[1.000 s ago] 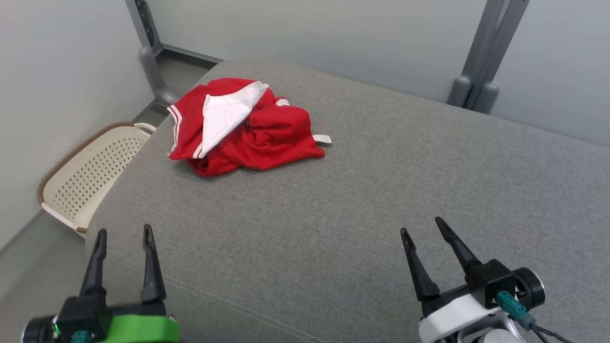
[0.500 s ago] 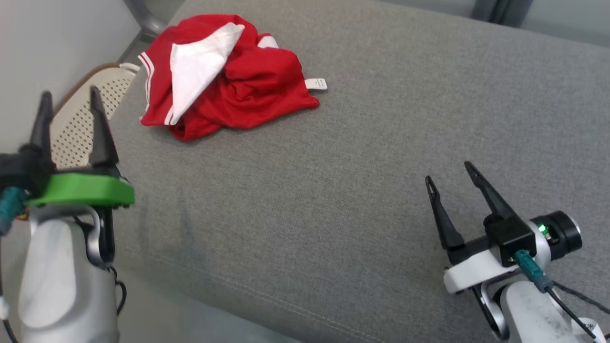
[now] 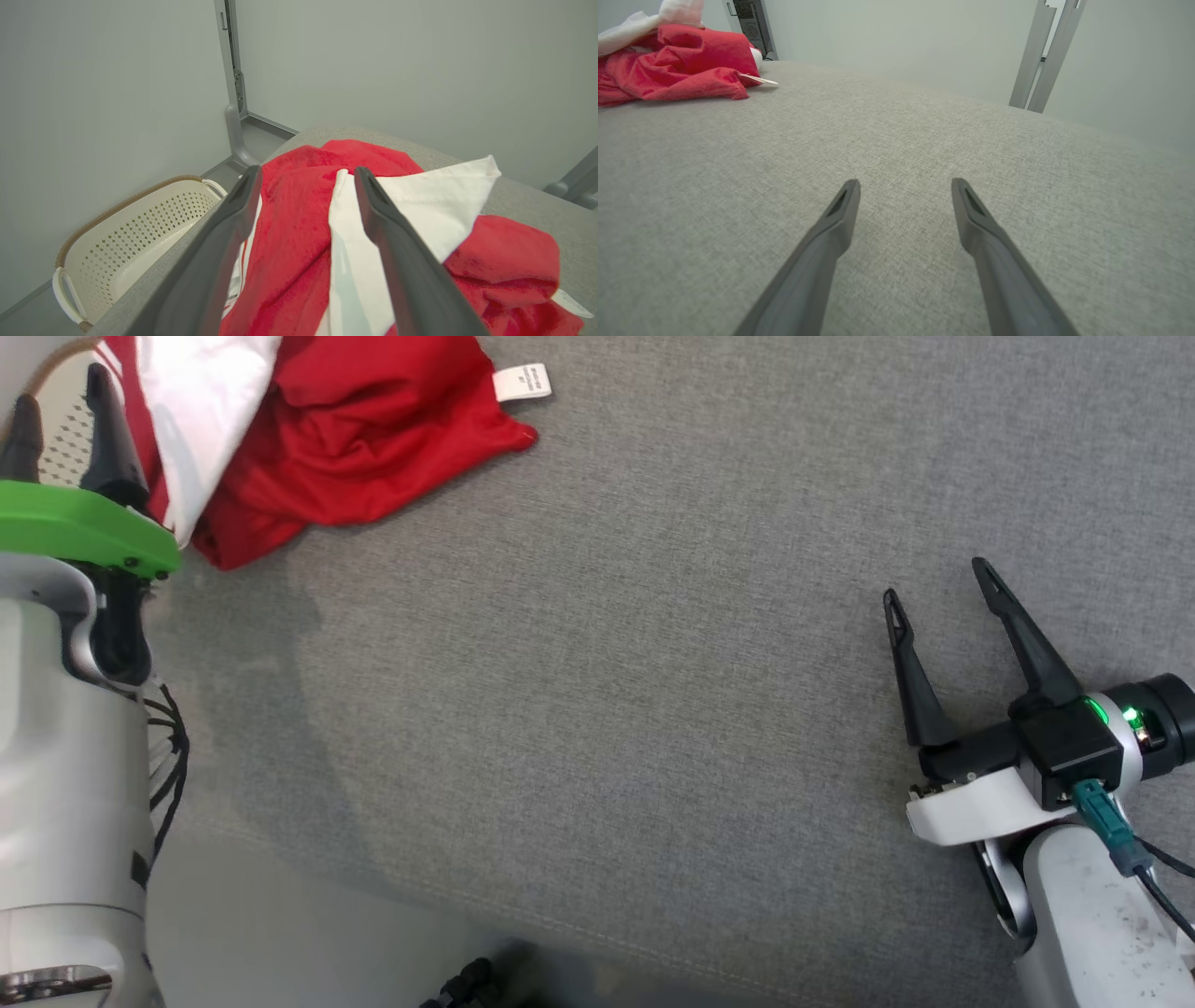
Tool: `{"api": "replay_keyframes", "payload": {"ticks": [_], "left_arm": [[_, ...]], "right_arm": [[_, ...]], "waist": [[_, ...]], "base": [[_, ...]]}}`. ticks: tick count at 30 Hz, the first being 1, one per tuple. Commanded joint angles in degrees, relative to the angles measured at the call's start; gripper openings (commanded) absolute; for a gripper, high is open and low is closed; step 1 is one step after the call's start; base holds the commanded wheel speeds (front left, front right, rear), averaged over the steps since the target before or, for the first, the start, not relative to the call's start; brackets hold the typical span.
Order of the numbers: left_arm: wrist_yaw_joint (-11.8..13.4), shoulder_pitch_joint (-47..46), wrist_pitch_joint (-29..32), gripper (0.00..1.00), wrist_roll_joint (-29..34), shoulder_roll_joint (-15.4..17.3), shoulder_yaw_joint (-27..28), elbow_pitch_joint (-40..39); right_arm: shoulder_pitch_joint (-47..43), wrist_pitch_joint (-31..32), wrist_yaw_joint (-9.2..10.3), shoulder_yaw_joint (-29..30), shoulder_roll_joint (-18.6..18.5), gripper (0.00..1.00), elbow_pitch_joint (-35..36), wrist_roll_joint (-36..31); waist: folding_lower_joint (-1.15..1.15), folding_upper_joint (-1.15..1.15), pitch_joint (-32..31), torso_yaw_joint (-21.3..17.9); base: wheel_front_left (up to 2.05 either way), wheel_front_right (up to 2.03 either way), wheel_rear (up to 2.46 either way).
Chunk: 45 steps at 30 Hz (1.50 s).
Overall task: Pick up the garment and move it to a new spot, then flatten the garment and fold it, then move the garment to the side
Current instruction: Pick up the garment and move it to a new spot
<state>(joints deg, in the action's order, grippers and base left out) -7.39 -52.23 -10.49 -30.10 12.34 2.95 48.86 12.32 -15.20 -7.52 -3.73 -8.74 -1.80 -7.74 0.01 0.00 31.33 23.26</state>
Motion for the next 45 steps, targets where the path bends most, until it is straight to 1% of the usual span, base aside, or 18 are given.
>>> {"api": "replay_keyframes", "payload": {"ticks": [1,5,7,9,11,13,14,15,16,18,21,26,28,31,35,37,42,45], "left_arm": [[-0.12,-1.56,1.70,1.00,-2.42,1.60,-1.31,1.04],[-0.12,-3.32,6.61,1.00,-7.78,5.13,-5.36,3.51],[-0.12,-4.04,8.06,1.00,-11.09,5.81,-6.09,4.29],[-0.13,-4.37,8.68,1.00,-13.04,7.41,-7.09,5.15],[-0.13,-4.86,8.79,1.00,-14.98,7.84,-8.44,5.99],[-0.13,-5.11,8.84,1.00,-16.82,7.25,-9.95,5.96],[-0.13,-5.03,8.65,0.92,-17.72,7.14,-10.67,5.76],[-0.15,-4.85,8.20,0.42,-18.40,7.49,-11.72,5.35],[-0.15,-4.68,7.54,0.00,-19.13,7.77,-12.40,5.07],[-0.15,-4.09,5.37,0.00,-20.46,8.27,-13.98,4.37],[-0.15,-3.37,0.24,0.00,-21.32,10.42,-16.00,3.79],[-0.13,-3.30,-4.17,0.00,-19.41,14.63,-18.31,3.16],[-0.13,-3.31,-4.65,0.00,-18.08,16.01,-18.26,2.47],[-0.12,-3.51,-4.79,0.00,-14.59,19.36,-15.60,-0.88],[0.64,-1.54,-4.73,0.00,-8.55,21.01,-12.31,-7.60],[0.83,-0.93,-4.74,0.00,-6.70,21.77,-11.39,-10.27],[0.89,0.90,-4.71,0.00,-3.07,23.56,-11.98,-17.13],[1.10,1.57,-3.21,0.00,-2.68,24.37,-12.92,-21.45]], "right_arm": [[0.68,0.11,0.07,0.65,-0.35,1.00,-0.63,-0.37],[0.95,0.19,0.10,1.46,-0.50,1.00,-0.14,-0.56],[0.89,0.46,0.13,2.13,-0.59,1.00,0.29,-0.66],[1.12,0.51,0.14,2.79,-0.60,1.00,0.84,-0.66],[1.36,0.53,0.15,3.00,-0.83,1.00,1.13,-0.80],[1.38,0.58,0.15,3.47,-1.05,1.00,1.20,-1.01],[1.37,0.60,0.15,3.66,-1.09,1.00,1.15,-1.05],[1.46,0.66,0.15,4.09,-0.88,1.00,1.26,-0.84],[1.56,0.71,0.15,4.20,-0.82,1.00,1.34,-0.70],[1.63,0.73,0.15,4.10,-0.64,1.00,1.27,-0.82],[1.38,0.72,0.15,3.61,-0.19,1.00,1.17,-0.95],[0.54,0.69,0.14,2.50,1.10,1.00,1.32,-0.71],[0.38,0.55,0.10,1.69,1.84,1.00,1.28,-0.31],[0.58,0.40,0.08,0.32,3.18,1.00,1.13,0.32],[0.92,0.08,0.07,-1.25,4.53,1.00,0.19,1.36],[0.59,0.05,0.08,-1.89,5.07,1.00,-0.31,1.86],[-0.75,0.04,0.08,-3.35,5.74,1.00,-1.49,3.09],[-1.27,0.03,0.08,-4.03,5.84,1.00,-1.34,5.58]], "waist": [[-0.01,0.00,5.75,-4.07],[-0.01,0.00,7.58,-5.35],[-0.01,0.00,8.34,-5.82],[-0.01,0.00,9.36,-6.27],[-0.01,0.00,10.25,-6.50],[-0.01,0.00,10.85,-6.44],[-0.01,0.00,11.00,-6.38],[-0.01,0.00,11.15,-6.39],[-0.01,0.00,11.22,-6.42],[-0.01,0.00,11.01,-6.54],[-0.01,0.00,9.83,-6.80],[-0.01,0.00,6.57,-7.21],[-0.01,0.00,4.58,-7.50],[-0.01,0.00,1.22,-8.24],[-0.01,0.00,-4.64,-9.68],[-0.01,0.00,-7.31,-10.60],[-0.01,0.00,-14.21,-14.29],[-0.01,0.00,-17.44,-17.14]], "base": [[0.00,0.00,0.00],[0.00,0.00,0.00],[0.00,0.00,0.00],[0.00,0.00,0.00],[0.00,0.00,0.00],[0.00,0.00,0.00],[0.00,0.00,0.00],[0.00,0.00,0.00],[0.00,0.00,0.00],[0.00,0.00,0.00],[0.00,0.00,0.00],[0.00,0.00,0.00],[0.00,0.00,0.00],[0.00,0.00,0.00],[0.00,0.00,0.00],[0.00,0.00,0.00],[0.00,0.00,0.00],[0.00,0.00,0.00]]}}
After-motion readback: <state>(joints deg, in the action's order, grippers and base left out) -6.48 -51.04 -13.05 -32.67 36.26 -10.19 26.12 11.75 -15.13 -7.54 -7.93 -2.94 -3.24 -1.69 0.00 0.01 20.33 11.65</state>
